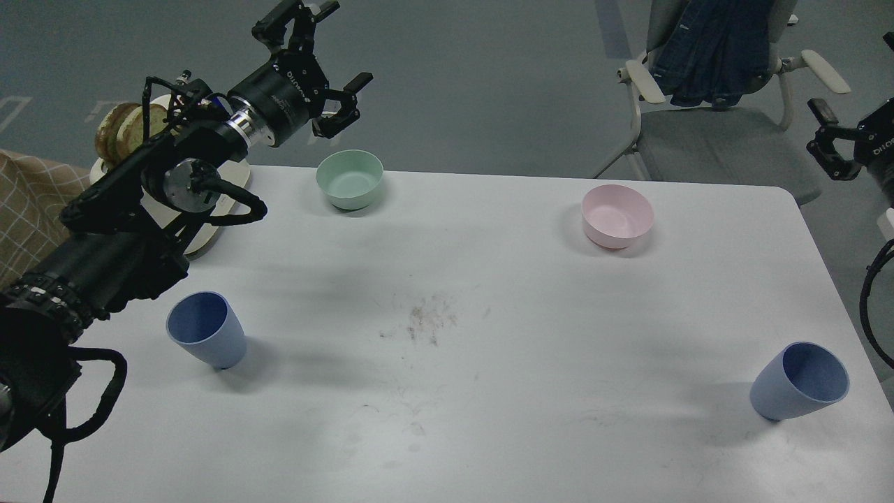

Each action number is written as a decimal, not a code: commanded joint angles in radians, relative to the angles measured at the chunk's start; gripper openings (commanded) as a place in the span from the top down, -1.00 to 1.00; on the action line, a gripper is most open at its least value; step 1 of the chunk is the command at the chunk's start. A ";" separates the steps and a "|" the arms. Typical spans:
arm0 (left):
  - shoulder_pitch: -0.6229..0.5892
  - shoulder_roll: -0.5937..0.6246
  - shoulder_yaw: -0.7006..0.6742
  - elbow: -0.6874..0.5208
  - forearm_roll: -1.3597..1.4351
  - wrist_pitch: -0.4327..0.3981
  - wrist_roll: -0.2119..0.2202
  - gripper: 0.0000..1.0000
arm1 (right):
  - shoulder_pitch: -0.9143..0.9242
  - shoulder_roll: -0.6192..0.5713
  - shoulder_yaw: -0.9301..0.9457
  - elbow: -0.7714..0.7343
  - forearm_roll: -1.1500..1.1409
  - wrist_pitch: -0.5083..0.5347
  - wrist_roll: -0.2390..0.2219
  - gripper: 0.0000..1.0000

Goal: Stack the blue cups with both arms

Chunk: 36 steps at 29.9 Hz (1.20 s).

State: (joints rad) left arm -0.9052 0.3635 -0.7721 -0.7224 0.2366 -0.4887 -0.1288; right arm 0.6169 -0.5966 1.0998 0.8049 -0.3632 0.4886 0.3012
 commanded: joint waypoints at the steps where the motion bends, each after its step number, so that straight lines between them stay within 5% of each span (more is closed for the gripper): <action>1: 0.000 -0.003 -0.004 -0.002 -0.002 0.000 0.005 -0.98 | 0.000 0.001 -0.005 0.000 0.000 0.000 0.016 -1.00; 12: 0.012 -0.012 -0.006 -0.022 0.012 0.000 -0.003 -0.98 | -0.009 0.006 -0.011 0.000 0.000 0.000 0.009 -1.00; 22: 0.011 0.006 0.007 -0.031 0.145 0.000 -0.152 -0.98 | -0.016 0.014 -0.011 0.008 0.000 0.000 0.010 -1.00; 36: 0.015 0.008 0.007 -0.057 0.164 0.000 -0.152 -0.96 | -0.011 0.017 -0.011 0.005 0.000 0.000 0.012 -1.00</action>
State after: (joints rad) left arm -0.8898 0.3701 -0.7653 -0.7791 0.4015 -0.4887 -0.2803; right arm 0.6085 -0.5799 1.0887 0.8100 -0.3637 0.4887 0.3129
